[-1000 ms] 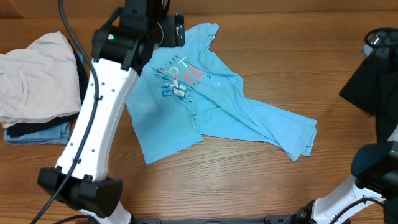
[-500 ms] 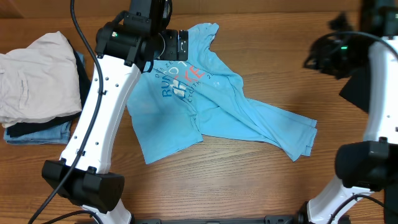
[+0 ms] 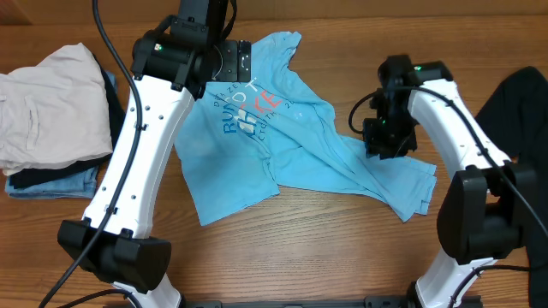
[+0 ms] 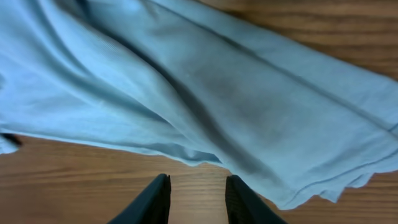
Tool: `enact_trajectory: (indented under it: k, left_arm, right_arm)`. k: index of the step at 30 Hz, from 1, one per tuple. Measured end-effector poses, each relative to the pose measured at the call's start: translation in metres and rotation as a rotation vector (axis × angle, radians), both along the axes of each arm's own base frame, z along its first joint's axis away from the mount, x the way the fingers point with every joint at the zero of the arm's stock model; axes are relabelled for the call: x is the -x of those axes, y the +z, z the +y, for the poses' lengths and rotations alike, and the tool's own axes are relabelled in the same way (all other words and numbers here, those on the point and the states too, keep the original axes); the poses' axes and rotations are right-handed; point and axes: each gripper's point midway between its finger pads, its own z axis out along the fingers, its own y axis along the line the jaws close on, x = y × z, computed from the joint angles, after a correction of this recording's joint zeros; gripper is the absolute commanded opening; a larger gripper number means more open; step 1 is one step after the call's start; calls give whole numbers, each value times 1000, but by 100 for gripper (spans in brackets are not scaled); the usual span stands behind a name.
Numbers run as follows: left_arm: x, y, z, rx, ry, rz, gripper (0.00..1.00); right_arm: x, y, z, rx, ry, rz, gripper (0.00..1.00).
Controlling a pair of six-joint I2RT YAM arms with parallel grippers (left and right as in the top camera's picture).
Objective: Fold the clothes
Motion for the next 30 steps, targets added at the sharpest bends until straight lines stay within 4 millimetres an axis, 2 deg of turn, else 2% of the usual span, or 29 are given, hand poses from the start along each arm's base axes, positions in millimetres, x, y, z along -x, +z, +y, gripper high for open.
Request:
enact_trajectory:
  k: [5, 7, 16, 20, 30]
  left_arm:
    - [0, 0, 0, 0, 0, -1, 100]
    - [0, 0, 0, -1, 1, -1, 100]
    - [0, 0, 1, -2, 2, -2, 100]
    - [0, 0, 1, -2, 2, -1, 100]
    - [0, 0, 1, -3, 2, -1, 100]
  right_arm:
    - [24, -38, -9, 61, -34, 58, 32]
    - [33, -46, -12, 75, -45, 88, 32]
    - [23, -54, -12, 74, -52, 37, 32]
    - [29, -64, -12, 71, -45, 43, 32]
    - [38, -63, -4, 15, -14, 80, 32]
